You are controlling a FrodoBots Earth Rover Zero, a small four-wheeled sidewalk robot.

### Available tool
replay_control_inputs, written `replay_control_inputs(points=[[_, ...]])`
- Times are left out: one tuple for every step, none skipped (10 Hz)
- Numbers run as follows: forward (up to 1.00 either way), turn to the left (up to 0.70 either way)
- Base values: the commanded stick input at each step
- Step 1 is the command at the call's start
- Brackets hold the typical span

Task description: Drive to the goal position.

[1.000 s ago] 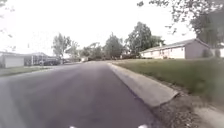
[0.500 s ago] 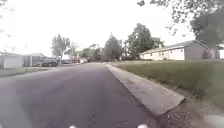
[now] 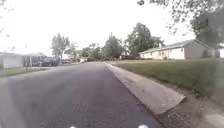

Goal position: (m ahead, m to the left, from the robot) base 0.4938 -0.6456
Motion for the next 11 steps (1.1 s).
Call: replay_control_inputs(points=[[1.00,0.00],[1.00,0.09],[1.00,0.18],[1.00,0.26],[1.00,0.35],[1.00,0.36],[1.00,0.30],[1.00,0.23],[1.00,0.17],[1.00,0.11],[1.00,0.05]])
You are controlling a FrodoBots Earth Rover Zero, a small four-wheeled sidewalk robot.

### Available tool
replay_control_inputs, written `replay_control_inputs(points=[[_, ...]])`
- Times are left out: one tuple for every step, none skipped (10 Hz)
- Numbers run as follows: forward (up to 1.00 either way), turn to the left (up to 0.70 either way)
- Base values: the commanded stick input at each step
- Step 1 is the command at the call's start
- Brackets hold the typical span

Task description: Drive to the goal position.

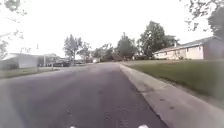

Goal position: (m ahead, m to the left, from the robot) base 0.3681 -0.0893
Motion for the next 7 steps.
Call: replay_control_inputs(points=[[1.00,0.02],[1.00,0.01],[1.00,0.01],[1.00,0.01],[1.00,0.02],[1.00,0.02],[1.00,0.02]])
